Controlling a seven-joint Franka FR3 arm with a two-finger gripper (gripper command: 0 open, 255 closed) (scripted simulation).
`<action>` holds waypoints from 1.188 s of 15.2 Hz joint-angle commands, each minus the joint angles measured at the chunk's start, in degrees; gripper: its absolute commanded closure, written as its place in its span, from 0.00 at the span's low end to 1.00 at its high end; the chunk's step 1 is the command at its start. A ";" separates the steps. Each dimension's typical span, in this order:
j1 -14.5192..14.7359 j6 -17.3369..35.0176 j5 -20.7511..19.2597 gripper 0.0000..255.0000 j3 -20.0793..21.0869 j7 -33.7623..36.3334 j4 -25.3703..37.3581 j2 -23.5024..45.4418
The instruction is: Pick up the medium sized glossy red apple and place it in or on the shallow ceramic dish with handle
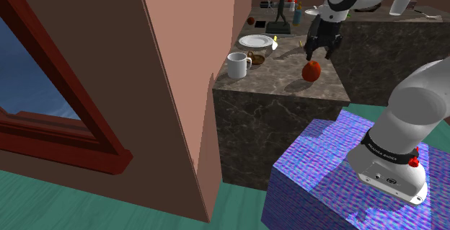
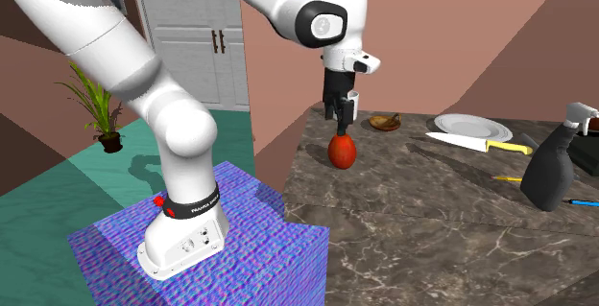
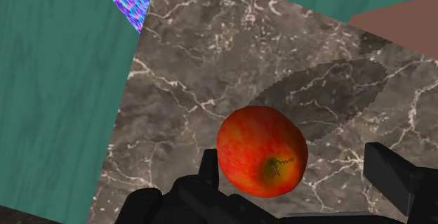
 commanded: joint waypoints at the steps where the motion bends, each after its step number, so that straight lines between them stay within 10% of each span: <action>1: -0.48 2.73 0.06 0.00 -1.07 -0.18 -0.58 1.75; 15: 0.02 8.93 0.51 0.00 -1.90 -0.71 -3.39 5.20; 16: 0.02 8.93 0.51 1.00 -1.90 -0.71 -3.39 5.20; 18: 0.02 8.94 0.51 1.00 -1.90 -0.70 -3.40 5.21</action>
